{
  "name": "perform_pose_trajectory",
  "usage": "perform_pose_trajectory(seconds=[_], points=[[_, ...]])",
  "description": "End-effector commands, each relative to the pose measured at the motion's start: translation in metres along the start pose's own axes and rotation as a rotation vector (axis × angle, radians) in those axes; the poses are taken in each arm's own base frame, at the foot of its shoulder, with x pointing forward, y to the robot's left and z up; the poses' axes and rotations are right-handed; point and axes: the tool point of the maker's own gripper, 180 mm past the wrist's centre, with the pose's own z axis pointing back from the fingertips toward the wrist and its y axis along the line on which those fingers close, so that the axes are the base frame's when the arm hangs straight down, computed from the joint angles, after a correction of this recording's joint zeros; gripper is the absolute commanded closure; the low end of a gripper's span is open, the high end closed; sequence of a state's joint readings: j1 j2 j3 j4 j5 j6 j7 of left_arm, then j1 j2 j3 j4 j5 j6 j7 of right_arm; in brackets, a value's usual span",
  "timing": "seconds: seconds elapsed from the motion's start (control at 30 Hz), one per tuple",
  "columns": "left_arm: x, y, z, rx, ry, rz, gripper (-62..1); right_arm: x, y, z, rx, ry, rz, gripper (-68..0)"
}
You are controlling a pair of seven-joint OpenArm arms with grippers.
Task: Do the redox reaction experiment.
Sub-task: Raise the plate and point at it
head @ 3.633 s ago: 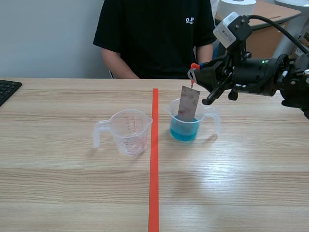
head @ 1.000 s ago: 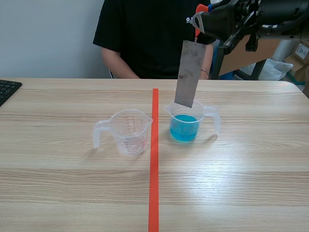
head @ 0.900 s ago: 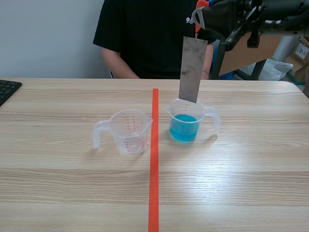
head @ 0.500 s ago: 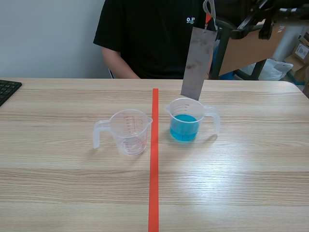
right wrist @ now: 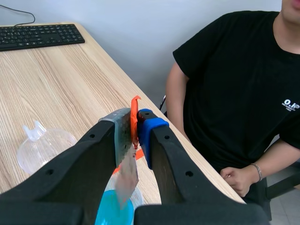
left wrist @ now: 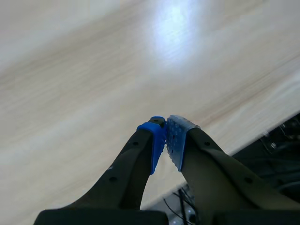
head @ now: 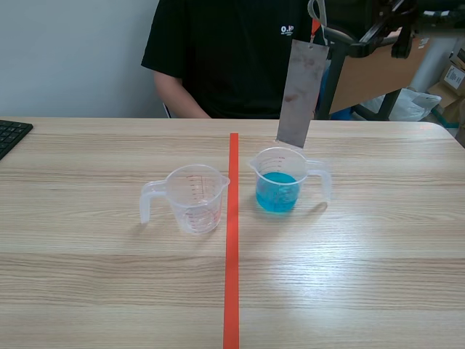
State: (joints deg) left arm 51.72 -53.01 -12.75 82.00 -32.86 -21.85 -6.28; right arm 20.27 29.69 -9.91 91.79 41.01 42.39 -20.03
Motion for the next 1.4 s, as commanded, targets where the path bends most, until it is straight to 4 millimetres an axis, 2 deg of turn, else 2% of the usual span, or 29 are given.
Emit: perform_pose_trajectory(seconds=[0.0,0.13,0.3,0.6,0.8,1.1,1.37], points=[[0.03,0.002,-0.009,-0.021,-0.085,-0.024,-4.9,0.019,-0.003,0.002,0.003,-0.047,0.03,-1.7],[0.068,0.008,-0.023,-0.051,-0.162,-0.098,-4.9,0.019,-0.002,0.002,0.003,-0.048,0.03,-1.7],[0.109,0.001,-0.043,-0.091,-0.258,-0.151,-4.9,0.019,-0.002,0.002,0.003,-0.047,0.03,-1.7],[0.167,-0.03,-0.084,-0.143,-0.376,-0.259,-4.9,0.019,-0.002,0.002,0.003,-0.048,0.03,-1.7],[0.208,-0.064,-0.109,-0.171,-0.47,-0.329,-4.9,0.019,-0.002,0.002,0.003,-0.048,0.03,-1.7],[0.251,-0.106,-0.145,-0.133,-0.553,-0.432,-4.9,0.019,-0.002,0.002,0.003,-0.048,0.029,-1.7],[0.264,-0.116,-0.185,-0.126,-0.518,-0.436,-4.9,0.019,-0.002,0.002,0.003,-0.048,0.029,-1.7]])
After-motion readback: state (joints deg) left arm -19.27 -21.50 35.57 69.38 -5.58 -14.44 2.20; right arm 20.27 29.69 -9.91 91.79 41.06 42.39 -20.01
